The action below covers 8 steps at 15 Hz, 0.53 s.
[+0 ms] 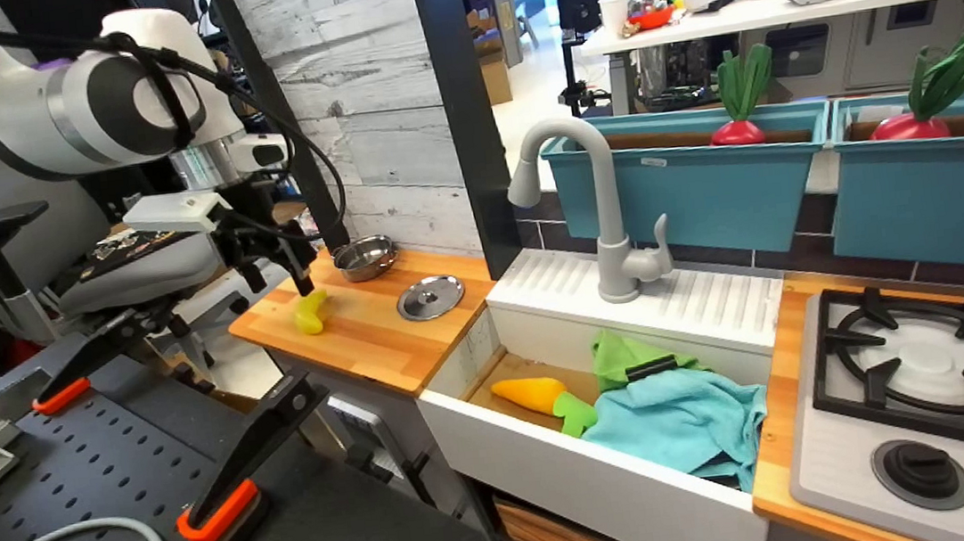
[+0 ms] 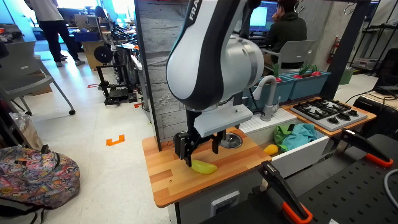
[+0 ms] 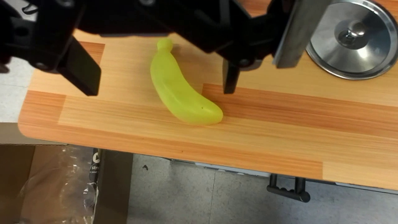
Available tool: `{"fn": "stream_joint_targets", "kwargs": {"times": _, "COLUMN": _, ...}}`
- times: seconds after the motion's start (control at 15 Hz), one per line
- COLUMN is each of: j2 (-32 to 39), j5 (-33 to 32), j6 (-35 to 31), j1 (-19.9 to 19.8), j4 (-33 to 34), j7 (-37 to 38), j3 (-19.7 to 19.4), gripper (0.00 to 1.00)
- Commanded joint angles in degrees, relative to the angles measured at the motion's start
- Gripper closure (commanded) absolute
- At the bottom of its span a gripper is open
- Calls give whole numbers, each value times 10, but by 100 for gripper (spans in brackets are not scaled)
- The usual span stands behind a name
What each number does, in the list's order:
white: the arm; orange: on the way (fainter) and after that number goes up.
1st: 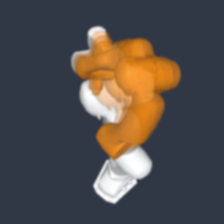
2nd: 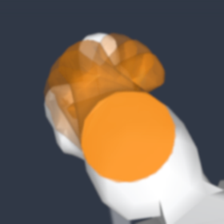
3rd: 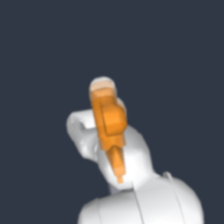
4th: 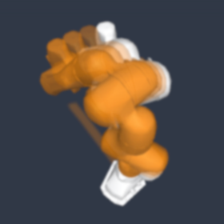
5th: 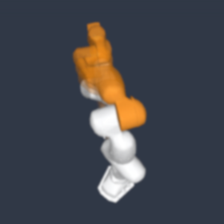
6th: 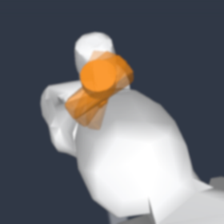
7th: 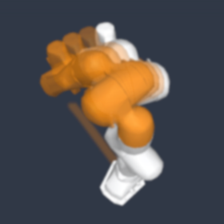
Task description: Move the yellow object to the right
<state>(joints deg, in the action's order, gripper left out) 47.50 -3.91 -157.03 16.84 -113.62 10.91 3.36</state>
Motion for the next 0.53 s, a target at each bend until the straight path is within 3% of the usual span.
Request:
{"fn": "stream_joint_targets", "kwargs": {"times": 0.0, "j2": 55, "j5": -6, "j6": 21, "j1": 6, "j4": 65, "j7": -19, "j3": -9, "gripper": 0}}
{"fn": "stream_joint_targets", "kwargs": {"times": 0.13, "j2": 73, "j5": -5, "j6": 25, "j1": 3, "j4": 84, "j7": -26, "j3": -8, "gripper": 0}}
{"fn": "stream_joint_targets", "kwargs": {"times": 0.2, "j2": 81, "j5": -5, "j6": 27, "j1": 1, "j4": 93, "j7": -30, "j3": -8, "gripper": 25}}
{"fn": "stream_joint_targets", "kwargs": {"times": 0.27, "j2": 87, "j5": -5, "j6": 27, "j1": 1, "j4": 100, "j7": -34, "j3": -8, "gripper": 26}}
{"fn": "stream_joint_targets", "kwargs": {"times": 0.47, "j2": 98, "j5": -7, "j6": 27, "j1": 3, "j4": 114, "j7": -41, "j3": -10, "gripper": 51}}
